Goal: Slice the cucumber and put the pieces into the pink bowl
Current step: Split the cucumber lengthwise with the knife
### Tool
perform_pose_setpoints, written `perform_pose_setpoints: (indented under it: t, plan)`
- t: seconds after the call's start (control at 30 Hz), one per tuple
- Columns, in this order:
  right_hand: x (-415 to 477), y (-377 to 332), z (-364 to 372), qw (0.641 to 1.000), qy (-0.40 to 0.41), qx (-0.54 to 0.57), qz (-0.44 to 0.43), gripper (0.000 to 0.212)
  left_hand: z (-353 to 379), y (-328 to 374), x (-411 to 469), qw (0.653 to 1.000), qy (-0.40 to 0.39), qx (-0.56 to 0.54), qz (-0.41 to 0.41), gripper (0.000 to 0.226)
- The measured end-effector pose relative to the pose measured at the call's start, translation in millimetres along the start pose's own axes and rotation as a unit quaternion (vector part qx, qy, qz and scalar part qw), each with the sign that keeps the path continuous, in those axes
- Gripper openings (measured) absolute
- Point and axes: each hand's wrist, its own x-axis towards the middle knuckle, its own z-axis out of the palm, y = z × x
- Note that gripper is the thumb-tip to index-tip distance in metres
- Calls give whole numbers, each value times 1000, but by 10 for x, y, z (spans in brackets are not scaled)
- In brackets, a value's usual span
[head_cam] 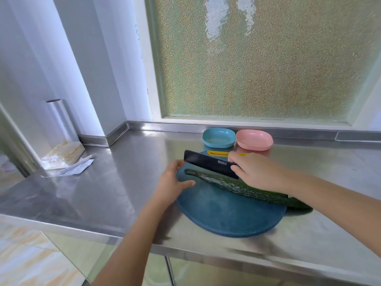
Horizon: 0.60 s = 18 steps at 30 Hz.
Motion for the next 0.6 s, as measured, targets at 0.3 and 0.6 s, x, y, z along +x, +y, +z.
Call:
perform_pose_setpoints:
  t: [0.3,0.6]
  plan:
    - [-50,-20,2,1000,3,-14,7,21,-75,-160,232,993,-84,-79,7,20]
    - [238,-79,172,998,-21,41,-31,13,-135,-251,235,983,-114,-138,-30,23]
